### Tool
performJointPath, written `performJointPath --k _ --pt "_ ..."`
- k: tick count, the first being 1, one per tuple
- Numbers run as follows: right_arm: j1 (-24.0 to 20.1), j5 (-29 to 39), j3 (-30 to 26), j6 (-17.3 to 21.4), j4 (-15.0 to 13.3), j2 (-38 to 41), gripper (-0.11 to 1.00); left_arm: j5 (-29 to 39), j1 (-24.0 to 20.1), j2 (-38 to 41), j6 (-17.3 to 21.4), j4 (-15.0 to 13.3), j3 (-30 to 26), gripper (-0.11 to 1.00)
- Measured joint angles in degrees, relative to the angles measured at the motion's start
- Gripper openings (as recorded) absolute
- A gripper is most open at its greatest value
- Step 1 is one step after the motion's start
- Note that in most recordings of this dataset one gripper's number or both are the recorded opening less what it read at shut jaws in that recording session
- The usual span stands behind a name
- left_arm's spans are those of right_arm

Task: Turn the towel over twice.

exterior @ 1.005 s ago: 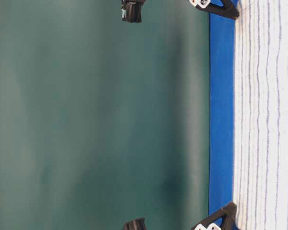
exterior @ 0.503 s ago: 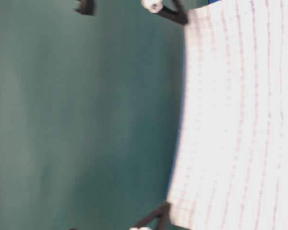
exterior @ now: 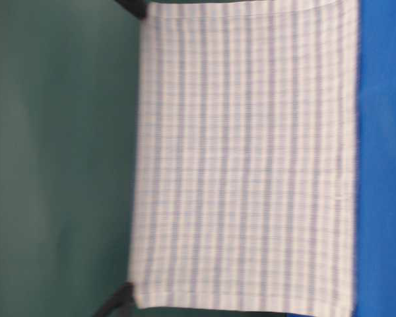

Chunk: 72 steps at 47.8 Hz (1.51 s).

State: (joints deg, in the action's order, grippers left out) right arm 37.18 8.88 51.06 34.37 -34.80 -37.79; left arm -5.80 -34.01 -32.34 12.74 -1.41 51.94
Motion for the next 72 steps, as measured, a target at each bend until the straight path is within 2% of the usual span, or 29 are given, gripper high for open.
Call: performJointPath --k 12,26,30,34,42,47,56,59,66,72 --pt "-2.81 0.44 -0.18 -0.09 -0.7 -5.45 0.04 0.53 1.32 -3.96 0.18 0.0 -0.26 0.02" --pt "-4.13 2.37 -0.35 -0.09 -0.88 -4.92 0.04 2.37 2.55 -4.57 0.18 0.0 -0.26 0.02" --pt "-6.15 4.66 -0.35 0.62 -0.79 -4.31 0.04 4.39 3.69 -4.57 -0.35 0.0 -0.18 0.02" --pt "-10.02 8.35 -0.26 1.58 0.09 -4.22 0.04 5.89 6.42 -4.75 -1.76 0.0 1.23 0.02" --pt "-21.01 15.73 1.41 6.15 4.31 -3.43 0.04 6.86 13.8 -4.75 -3.87 -0.09 6.06 0.02" --pt "-28.74 17.67 3.16 10.99 5.89 -1.32 0.04 6.86 19.51 -3.69 -5.98 -0.09 9.84 0.02" --pt "-39.46 17.4 5.1 21.01 6.06 6.86 0.04 4.83 27.77 1.05 -14.24 -0.09 14.24 0.02" --pt "-41.84 17.05 5.1 23.82 6.06 10.2 0.04 2.99 30.41 3.96 -18.11 -0.09 15.12 0.02" --pt "-46.93 15.56 4.75 30.15 6.06 18.54 0.04 -1.23 35.33 10.9 -24.26 -0.26 15.64 0.02" --pt "-51.24 14.33 3.52 34.72 6.06 23.29 0.04 -3.43 40.43 16.52 -27.07 -0.26 14.94 0.02"
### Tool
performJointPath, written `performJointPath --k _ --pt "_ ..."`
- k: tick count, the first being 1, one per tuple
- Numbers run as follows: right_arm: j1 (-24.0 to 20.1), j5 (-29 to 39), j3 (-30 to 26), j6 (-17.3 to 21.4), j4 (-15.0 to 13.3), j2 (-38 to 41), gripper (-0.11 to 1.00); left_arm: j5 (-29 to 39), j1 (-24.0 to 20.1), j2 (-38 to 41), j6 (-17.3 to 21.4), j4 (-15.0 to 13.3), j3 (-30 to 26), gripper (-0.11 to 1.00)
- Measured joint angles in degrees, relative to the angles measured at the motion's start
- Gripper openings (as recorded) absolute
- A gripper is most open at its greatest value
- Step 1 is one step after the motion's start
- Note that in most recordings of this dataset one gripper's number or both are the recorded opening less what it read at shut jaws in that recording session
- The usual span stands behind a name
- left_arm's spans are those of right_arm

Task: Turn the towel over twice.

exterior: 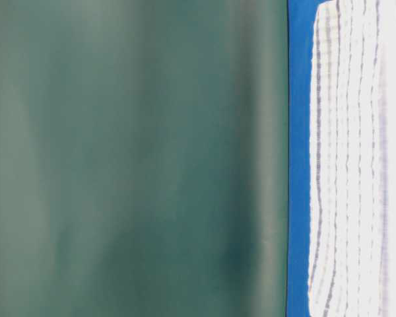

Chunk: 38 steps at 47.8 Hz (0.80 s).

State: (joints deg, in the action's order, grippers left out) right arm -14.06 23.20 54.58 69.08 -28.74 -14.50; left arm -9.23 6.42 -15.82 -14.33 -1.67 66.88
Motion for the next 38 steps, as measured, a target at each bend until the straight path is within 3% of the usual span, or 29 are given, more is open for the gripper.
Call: performJointPath --k 12,38 --pt "-5.45 -0.09 -2.55 5.89 -0.09 4.66 0.04 -0.7 6.42 5.36 -0.7 0.0 -2.37 0.02" --pt "-5.98 0.44 -3.08 5.98 -1.58 5.1 0.05 -0.7 6.94 5.36 -0.7 0.0 -2.37 0.03"
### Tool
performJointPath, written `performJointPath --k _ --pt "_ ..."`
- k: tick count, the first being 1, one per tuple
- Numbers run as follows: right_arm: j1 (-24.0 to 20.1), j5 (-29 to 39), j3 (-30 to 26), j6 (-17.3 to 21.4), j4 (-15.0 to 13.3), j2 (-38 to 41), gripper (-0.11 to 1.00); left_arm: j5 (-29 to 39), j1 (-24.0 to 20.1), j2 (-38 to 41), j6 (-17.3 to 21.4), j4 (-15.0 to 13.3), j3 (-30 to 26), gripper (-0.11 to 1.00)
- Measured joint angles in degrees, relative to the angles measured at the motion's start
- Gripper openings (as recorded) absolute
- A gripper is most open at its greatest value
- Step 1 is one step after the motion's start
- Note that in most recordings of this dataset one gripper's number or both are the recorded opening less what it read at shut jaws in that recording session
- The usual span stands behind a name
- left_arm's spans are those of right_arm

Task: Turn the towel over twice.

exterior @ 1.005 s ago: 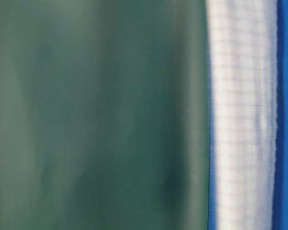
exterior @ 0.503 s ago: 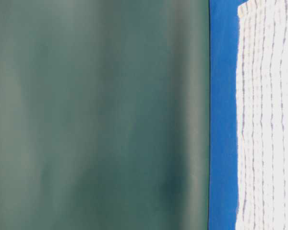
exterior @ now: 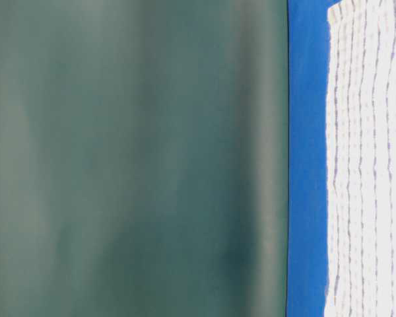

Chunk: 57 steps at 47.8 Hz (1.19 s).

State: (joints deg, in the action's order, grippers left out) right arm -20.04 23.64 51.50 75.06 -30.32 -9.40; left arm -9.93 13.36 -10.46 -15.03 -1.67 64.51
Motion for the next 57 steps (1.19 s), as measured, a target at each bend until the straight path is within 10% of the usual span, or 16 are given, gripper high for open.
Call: performJointPath --k 7,19,57 --pt "0.0 0.09 0.0 0.0 -1.14 0.0 0.07 0.09 0.0 -0.09 0.18 0.0 0.0 0.24" --pt "-0.09 3.34 -1.32 -0.88 -6.42 -2.55 0.68 5.89 -0.44 -4.57 1.49 0.0 -2.2 0.8" --pt "5.45 11.69 1.23 -1.23 -42.8 -36.04 0.62 11.25 -19.6 -34.98 21.27 0.09 -5.19 0.78"
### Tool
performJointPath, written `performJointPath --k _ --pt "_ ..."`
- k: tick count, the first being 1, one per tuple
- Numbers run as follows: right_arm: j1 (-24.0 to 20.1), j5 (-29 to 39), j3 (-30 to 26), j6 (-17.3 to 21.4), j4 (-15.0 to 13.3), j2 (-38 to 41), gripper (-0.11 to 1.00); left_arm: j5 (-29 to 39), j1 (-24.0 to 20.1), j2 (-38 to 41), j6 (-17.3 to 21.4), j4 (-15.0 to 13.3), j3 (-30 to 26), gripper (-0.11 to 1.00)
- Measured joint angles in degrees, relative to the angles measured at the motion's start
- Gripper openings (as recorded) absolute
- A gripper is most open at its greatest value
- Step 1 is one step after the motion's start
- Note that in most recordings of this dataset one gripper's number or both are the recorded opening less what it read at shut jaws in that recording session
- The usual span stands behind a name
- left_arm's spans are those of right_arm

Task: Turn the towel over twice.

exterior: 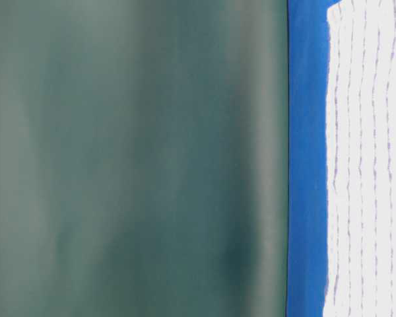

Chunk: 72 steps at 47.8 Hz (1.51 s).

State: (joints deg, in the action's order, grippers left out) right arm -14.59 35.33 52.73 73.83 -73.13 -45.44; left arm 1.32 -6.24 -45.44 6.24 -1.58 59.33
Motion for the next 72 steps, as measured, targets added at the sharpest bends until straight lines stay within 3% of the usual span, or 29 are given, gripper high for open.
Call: performJointPath --k 12,33,44,56,72 --pt "0.44 -1.05 4.75 0.97 -1.32 -5.89 0.6 -3.96 -2.02 -3.43 1.23 -0.09 2.64 0.78" --pt "0.79 -1.05 5.1 1.14 -1.32 -6.59 0.6 -4.57 -2.46 -4.39 1.49 0.0 3.08 0.78" --pt "0.79 0.7 8.35 0.88 -1.32 -12.66 0.6 -1.58 -4.92 -13.62 1.49 0.0 6.42 0.78" --pt "0.79 1.14 14.77 1.58 -0.53 -20.39 0.57 -0.18 -5.71 -24.43 0.18 0.0 13.8 0.78" --pt "0.79 1.14 23.99 8.53 -0.7 -24.35 0.54 1.49 -5.71 -30.94 -0.62 0.0 19.95 0.78"
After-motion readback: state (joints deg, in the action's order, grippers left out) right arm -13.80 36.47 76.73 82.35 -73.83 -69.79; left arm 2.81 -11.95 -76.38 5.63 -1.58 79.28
